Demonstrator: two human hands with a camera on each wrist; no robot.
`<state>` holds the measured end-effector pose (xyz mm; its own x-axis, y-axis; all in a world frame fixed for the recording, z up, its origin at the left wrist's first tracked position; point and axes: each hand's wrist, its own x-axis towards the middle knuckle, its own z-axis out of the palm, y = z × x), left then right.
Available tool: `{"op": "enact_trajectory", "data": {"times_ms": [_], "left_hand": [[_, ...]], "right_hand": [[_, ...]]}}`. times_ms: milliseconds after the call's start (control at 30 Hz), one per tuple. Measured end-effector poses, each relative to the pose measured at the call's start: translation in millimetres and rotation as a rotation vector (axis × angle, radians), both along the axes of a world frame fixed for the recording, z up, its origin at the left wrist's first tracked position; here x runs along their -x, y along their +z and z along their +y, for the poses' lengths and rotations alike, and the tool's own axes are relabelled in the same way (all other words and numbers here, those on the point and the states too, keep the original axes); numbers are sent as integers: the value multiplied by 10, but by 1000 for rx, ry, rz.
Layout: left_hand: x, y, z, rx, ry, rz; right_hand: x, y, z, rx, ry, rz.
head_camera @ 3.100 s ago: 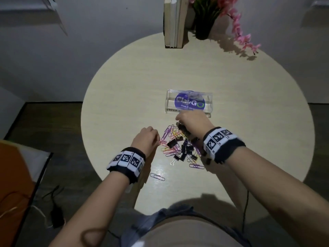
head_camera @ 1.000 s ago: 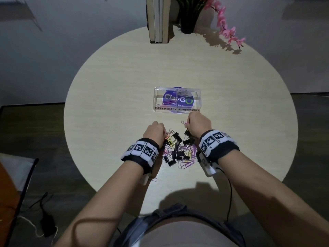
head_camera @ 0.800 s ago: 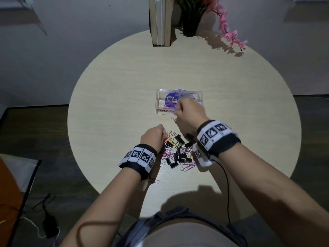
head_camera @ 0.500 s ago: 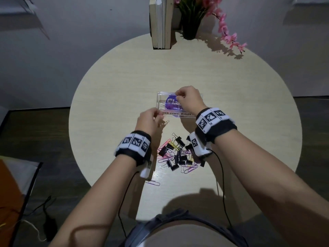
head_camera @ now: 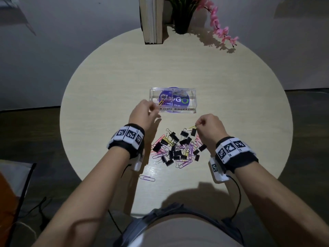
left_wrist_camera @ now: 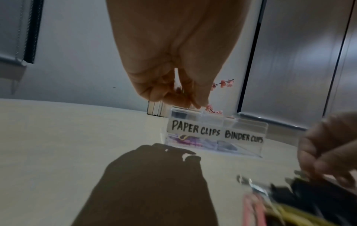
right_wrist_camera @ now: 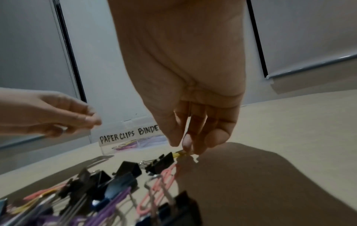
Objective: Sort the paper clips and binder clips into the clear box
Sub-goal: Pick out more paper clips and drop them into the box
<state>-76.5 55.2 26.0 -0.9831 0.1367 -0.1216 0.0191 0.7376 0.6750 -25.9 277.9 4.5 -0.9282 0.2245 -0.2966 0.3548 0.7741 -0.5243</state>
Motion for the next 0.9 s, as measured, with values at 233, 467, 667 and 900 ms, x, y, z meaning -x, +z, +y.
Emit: {"op": "enact_trajectory", "data": {"times_ms": [233, 467, 667, 900], "left_hand": [[-427, -289, -129, 179, -158, -217], [-480, -361, 25, 280, -225, -134], [-451, -301, 42, 259, -207, -121], [-500, -294, -473, -38, -6, -322]], "right_hand": [[-27, -60, -27, -190, 291, 48], [-50, -28, 40, -245, 305, 111], [0, 18, 110, -27, 127, -108], [-180, -17, 84, -1, -45, -177]]}}
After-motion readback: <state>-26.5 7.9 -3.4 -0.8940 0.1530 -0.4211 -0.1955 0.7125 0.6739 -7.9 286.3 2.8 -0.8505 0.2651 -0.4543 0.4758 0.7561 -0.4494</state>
